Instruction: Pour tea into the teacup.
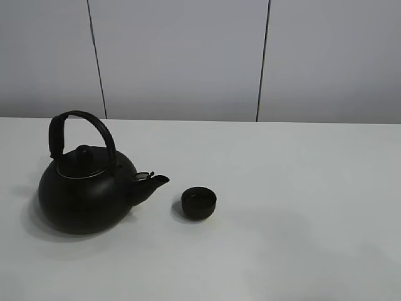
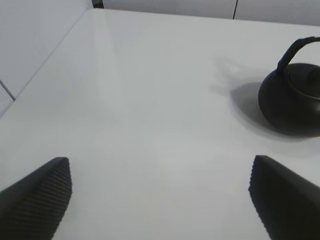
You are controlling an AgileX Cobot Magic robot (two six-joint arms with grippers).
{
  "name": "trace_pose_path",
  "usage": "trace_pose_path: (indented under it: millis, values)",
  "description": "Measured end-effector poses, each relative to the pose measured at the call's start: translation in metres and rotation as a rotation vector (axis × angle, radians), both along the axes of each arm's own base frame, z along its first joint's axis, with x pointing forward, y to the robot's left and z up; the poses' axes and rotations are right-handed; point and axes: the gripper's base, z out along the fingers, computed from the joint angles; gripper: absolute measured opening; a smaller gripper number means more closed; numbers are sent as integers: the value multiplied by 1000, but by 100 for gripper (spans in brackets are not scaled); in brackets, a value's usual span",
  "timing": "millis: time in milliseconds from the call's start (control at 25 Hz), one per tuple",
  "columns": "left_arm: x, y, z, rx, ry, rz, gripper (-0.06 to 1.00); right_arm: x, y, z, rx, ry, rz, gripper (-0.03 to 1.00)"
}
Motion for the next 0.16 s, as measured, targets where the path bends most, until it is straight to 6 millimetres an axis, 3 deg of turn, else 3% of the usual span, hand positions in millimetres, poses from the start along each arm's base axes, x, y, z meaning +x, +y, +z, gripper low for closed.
trace_pose_path:
  millis: [160]
  values:
    - [3,0,-7,-5,28,0,69,0,0,0,0,0,0,62]
